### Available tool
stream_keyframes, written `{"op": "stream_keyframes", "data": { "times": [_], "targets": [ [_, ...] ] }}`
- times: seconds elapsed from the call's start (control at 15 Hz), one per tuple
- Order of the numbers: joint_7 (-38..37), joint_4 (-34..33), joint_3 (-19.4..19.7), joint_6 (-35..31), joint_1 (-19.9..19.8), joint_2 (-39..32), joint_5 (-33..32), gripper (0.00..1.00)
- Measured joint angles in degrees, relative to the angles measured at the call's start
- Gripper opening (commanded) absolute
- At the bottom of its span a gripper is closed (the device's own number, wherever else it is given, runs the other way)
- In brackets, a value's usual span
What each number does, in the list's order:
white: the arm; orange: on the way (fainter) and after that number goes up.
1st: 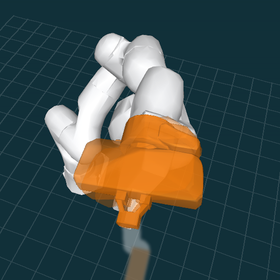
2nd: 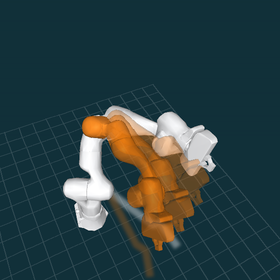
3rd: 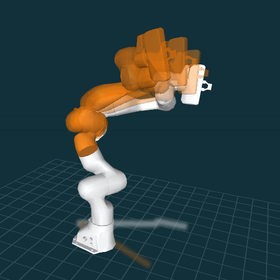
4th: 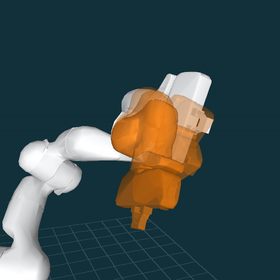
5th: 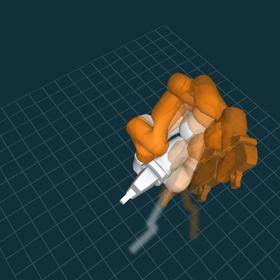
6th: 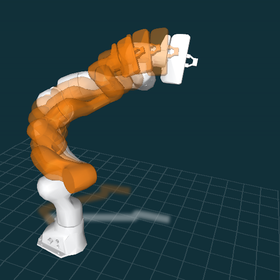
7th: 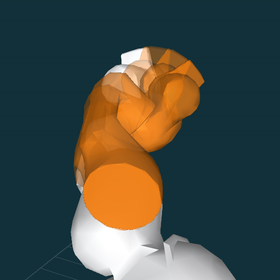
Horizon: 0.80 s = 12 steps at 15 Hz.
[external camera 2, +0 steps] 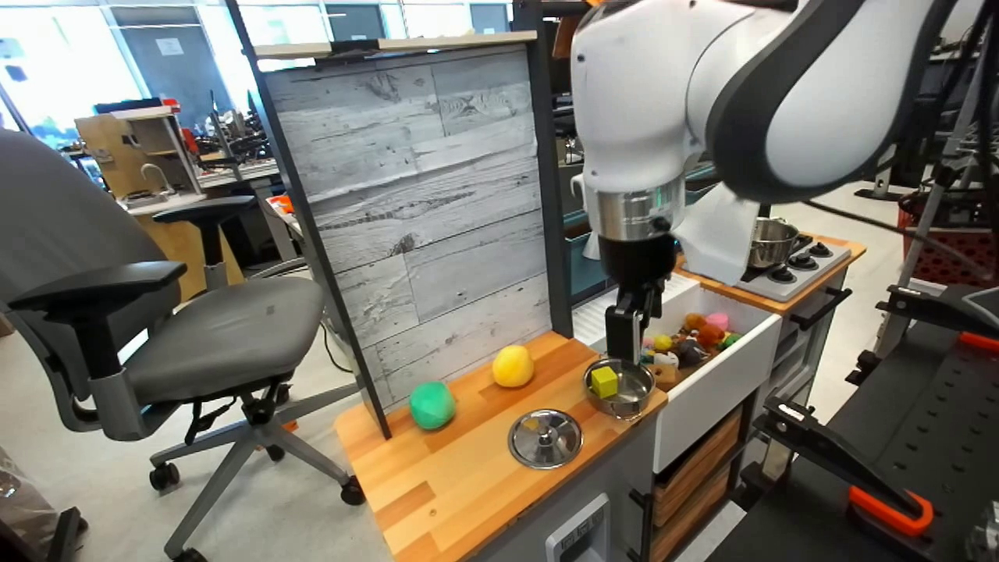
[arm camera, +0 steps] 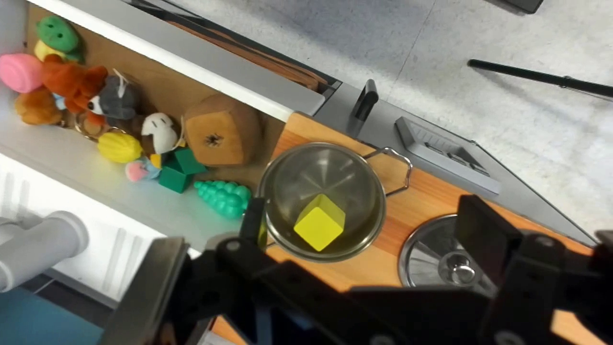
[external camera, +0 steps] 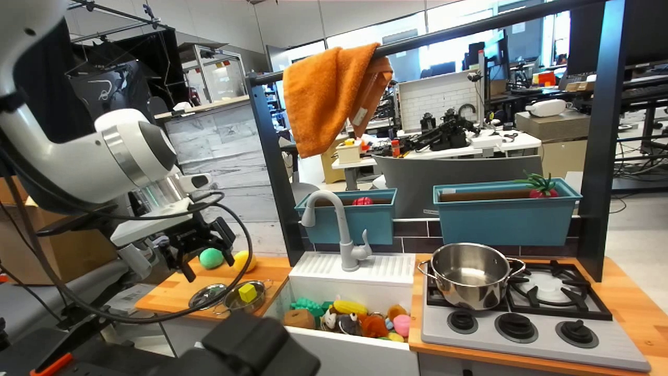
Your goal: Cover the silver pot
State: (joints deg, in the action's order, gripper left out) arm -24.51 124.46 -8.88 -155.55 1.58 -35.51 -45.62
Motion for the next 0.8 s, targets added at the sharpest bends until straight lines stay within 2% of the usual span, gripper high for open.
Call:
{"op": "stream_keyframes", "data": {
  "times": [0.27,0.53,0.8],
  "targets": [
    [5.4,-10.3,4.2,0.0,8.0,-10.0,6.3,1.0],
    [6.8,-18.3,8.0,0.0,15.3,-16.4,9.0,1.0],
    [8.0,-24.0,10.4,0.0,19.6,-21.6,10.2,1.0]
  ]
}}
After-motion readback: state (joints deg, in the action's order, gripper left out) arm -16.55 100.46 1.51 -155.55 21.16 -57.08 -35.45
